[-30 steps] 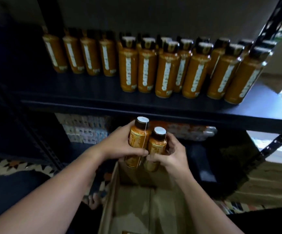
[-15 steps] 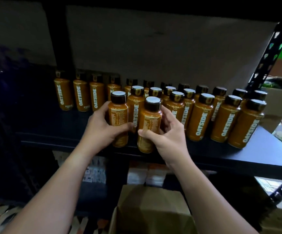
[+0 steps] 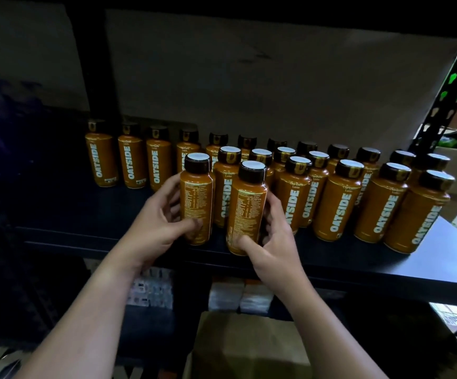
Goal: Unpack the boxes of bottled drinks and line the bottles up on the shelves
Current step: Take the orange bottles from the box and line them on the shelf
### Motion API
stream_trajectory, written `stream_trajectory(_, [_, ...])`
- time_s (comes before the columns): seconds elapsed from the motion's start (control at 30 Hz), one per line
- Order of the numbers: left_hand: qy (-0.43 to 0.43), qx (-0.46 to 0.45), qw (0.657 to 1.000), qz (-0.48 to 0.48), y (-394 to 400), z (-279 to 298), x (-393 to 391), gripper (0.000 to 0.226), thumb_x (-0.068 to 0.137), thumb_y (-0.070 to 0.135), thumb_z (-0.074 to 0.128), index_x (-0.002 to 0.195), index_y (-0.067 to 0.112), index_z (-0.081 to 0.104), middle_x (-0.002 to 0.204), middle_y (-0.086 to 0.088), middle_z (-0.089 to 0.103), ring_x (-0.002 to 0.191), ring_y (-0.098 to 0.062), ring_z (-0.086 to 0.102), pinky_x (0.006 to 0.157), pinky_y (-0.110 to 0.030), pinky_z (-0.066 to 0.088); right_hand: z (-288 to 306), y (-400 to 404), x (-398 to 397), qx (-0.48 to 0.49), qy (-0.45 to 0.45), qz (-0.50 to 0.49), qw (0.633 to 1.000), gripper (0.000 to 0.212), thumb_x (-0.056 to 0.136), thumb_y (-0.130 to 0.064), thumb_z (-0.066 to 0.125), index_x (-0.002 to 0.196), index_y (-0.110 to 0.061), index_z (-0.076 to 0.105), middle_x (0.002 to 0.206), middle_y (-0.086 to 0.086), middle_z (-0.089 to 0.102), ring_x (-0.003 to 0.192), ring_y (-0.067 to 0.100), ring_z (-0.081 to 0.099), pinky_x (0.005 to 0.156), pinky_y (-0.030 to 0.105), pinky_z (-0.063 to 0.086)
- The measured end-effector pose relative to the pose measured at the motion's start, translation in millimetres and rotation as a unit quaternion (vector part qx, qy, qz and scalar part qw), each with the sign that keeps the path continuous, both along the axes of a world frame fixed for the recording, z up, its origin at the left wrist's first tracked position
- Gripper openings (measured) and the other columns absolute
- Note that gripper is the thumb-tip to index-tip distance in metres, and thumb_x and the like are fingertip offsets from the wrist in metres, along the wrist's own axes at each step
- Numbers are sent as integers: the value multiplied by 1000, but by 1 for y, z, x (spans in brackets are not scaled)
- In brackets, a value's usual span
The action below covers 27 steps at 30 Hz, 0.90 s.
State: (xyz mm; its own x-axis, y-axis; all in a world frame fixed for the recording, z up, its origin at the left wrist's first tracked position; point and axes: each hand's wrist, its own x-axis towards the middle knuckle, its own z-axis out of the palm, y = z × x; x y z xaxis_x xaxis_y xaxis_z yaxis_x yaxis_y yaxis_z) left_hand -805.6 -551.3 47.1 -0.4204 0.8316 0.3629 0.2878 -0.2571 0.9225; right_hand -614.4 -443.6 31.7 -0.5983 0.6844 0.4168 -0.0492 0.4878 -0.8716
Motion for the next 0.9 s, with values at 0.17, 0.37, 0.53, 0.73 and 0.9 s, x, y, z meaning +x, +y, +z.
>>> stream_trajectory(0.17, [16, 8, 997, 78, 3, 0, 7, 95, 57, 21, 93, 142, 30, 52, 131, 11, 65, 121, -5, 63, 101, -37, 55, -9, -8, -10, 46, 14, -92, 995, 88, 79, -26, 86, 147, -36, 31, 136, -17, 50, 128, -2, 49, 99, 16, 48])
stream_trajectory(0.37, [6, -16, 999, 50, 0, -7, 5, 103, 61, 31, 98, 149, 34, 44, 140, 12, 59, 129, -8, 58, 106, -43, 52, -10, -19, -16, 72, 24, -131, 988, 101, 81, -29, 83, 154, -39, 14, 149, -14, 33, 138, -5, 31, 105, 5, 32])
stream_trajectory(0.53, [0, -22, 999, 34, -3, -10, 1, 101, 65, 22, 96, 151, 31, 44, 140, 6, 61, 129, -11, 59, 108, -48, 51, -13, -16, -11, 63, 17, -110, 992, 92, 86, -20, 79, 152, -39, 19, 145, -12, 40, 133, -2, 42, 94, -2, 36])
stream_trajectory(0.73, [31, 1, 995, 94, -3, -10, 8, 98, 59, 31, 92, 145, 35, 45, 132, 12, 63, 121, -7, 62, 98, -39, 57, -15, -17, -17, 85, 13, -179, 980, 90, 81, -34, 83, 148, -36, 24, 139, -13, 35, 127, 1, 40, 101, 13, 44])
stream_trajectory(0.9, [47, 11, 991, 128, 1, -11, 17, 97, 58, 40, 90, 138, 51, 36, 134, 28, 49, 124, 6, 51, 95, -21, 49, -15, -17, -22, 92, 16, -190, 977, 90, 80, -39, 82, 150, -30, 25, 140, -9, 33, 133, 8, 39, 111, 38, 45])
